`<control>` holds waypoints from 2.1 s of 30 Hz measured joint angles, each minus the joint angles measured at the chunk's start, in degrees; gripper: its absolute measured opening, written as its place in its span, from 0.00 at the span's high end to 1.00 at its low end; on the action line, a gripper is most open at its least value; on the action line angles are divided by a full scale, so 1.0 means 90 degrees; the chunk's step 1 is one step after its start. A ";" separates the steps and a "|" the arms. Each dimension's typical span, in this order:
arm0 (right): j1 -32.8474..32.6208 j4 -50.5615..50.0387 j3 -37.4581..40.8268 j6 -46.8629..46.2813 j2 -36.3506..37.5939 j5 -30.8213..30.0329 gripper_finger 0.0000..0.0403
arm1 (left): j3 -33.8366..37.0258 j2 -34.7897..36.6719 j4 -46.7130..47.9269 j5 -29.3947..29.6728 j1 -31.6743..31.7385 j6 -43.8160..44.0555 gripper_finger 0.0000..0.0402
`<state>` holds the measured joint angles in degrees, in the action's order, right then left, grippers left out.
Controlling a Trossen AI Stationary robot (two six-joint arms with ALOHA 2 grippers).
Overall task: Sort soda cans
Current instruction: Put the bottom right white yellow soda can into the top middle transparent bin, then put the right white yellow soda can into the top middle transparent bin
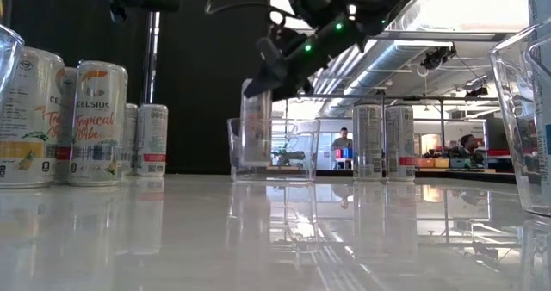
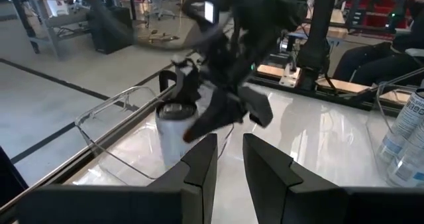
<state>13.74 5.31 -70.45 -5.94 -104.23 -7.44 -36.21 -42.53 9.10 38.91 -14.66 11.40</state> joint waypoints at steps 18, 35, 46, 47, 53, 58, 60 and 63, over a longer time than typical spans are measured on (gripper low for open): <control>-0.0036 -0.0092 0.0097 -0.0019 -0.0167 0.0168 0.30 | 0.0000 0.0000 0.0002 -0.0004 0.0000 -0.0001 0.84; -0.0046 -0.0059 0.0107 0.0159 0.0559 0.0176 0.27 | 0.0000 0.0001 0.0017 -0.0081 -0.0005 -0.0003 0.84; -0.0923 0.1530 0.0107 0.0475 0.0590 -0.0165 0.27 | -0.1217 0.0396 0.1323 -0.1107 -0.0012 -0.0559 0.86; -0.1081 0.1761 0.0107 0.0550 0.0537 -0.0165 0.27 | -0.1380 0.0394 0.1609 -0.1110 -0.0012 -0.0551 0.87; -0.2073 0.2540 0.0107 0.1033 0.0133 -0.0148 0.27 | -0.1812 0.0367 0.3036 -0.1114 -0.0211 0.0127 0.90; -0.2782 0.2698 0.0107 0.0921 -0.0238 -0.0620 0.27 | -0.1811 0.0338 0.2489 -0.1078 -0.0709 -0.0010 0.94; -0.3012 0.2936 0.0107 0.0906 -0.0380 -0.1117 0.27 | -0.1817 0.0327 0.2166 -0.0971 -0.0890 -0.0295 0.96; -0.3125 0.4029 0.0101 0.0875 -0.0715 -0.1044 0.27 | -0.1823 0.0309 0.2015 -0.0784 -0.1099 -0.0442 0.99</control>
<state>-14.39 41.57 -69.55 1.93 -110.67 -16.84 -52.61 -39.75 27.23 31.86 -24.54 7.43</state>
